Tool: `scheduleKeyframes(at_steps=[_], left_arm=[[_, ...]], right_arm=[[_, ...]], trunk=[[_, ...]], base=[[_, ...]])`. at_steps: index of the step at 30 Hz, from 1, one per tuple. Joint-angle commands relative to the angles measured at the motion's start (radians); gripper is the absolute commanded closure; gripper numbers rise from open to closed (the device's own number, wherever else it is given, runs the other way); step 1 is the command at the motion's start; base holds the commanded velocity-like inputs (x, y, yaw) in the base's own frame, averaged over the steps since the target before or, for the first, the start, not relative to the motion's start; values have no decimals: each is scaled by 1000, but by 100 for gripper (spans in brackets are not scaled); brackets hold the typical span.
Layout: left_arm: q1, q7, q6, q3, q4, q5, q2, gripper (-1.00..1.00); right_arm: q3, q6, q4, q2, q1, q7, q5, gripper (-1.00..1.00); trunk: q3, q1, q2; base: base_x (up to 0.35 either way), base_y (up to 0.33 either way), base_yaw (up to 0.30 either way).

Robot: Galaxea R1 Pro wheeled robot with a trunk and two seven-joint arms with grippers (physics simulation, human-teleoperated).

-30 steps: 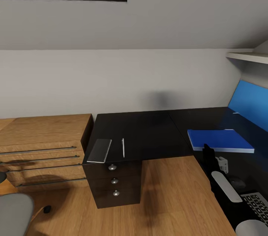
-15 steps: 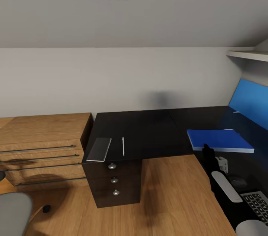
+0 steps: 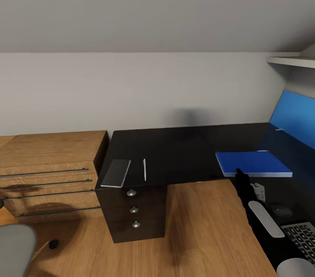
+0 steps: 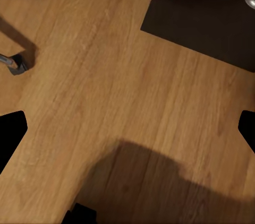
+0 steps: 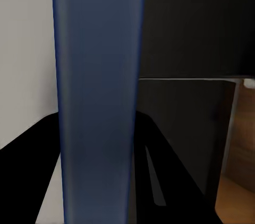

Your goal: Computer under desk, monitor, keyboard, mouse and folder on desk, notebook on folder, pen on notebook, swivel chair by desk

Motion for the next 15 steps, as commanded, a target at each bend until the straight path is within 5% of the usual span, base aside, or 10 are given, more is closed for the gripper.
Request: scheduleKeyframes(at_steps=[1, 15], left_arm=[[-1, -7, -1, 5, 0, 9, -1, -100], [-1, -8, -1, 5, 0, 9, -1, -100]], right_arm=[[5, -8, -1, -1, -1, -5, -7, 100], [8, -119, -1, 16, -1, -7, -7, 100]], trunk=[[-4, 4, -8], [-17, 19, -36]], base=[[0, 0, 0], [0, 0, 0]])
